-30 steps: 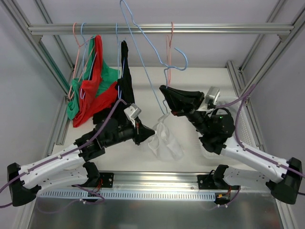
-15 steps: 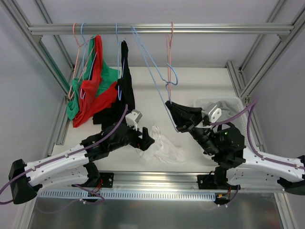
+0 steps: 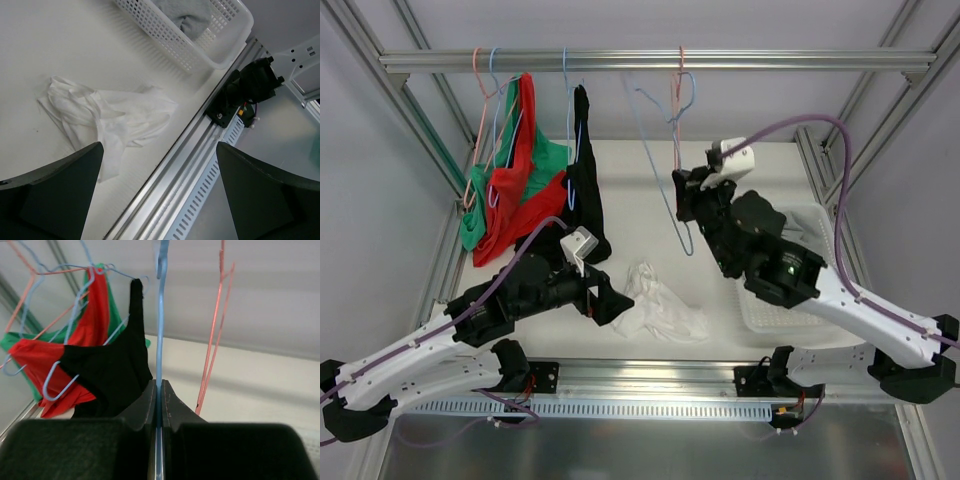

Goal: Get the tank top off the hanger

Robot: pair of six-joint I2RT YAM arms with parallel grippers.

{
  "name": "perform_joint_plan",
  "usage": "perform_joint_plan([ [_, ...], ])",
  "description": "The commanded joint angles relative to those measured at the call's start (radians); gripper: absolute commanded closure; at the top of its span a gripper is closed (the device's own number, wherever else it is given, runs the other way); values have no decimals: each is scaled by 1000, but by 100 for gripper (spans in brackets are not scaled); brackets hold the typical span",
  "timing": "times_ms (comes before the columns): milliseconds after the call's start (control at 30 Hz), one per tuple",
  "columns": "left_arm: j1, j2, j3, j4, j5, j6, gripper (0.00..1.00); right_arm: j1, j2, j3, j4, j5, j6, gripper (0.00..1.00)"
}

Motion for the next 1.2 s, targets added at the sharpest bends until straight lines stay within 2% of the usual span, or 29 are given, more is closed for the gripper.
perform_joint_plan([
  [0,-8,-38,38,-51,31,13,1,-66,71,122,-153,-31,193,100],
  [200,-8,-41,44,-74,18,15,1,-127,264,369,-211,32,136,100],
  [367,-8,-38,41,-74,2,12,1,-209,387,502,-190,-22,93,100],
  [500,-8,-42,38,-74,-2,0,1,-310,468,593,-257,-92,122,100],
  [667,-8,-61,16,-76,-19,-7,1,-380,510,582,-269,-114,151,100],
  [833,-8,-67,-5,-73,-22,-11,1,-423,495,499,-271,-85,180,100],
  [1167,-8,-48,-24,-73,-58,-17,1,-425,472,476,-243,-111,125,100],
])
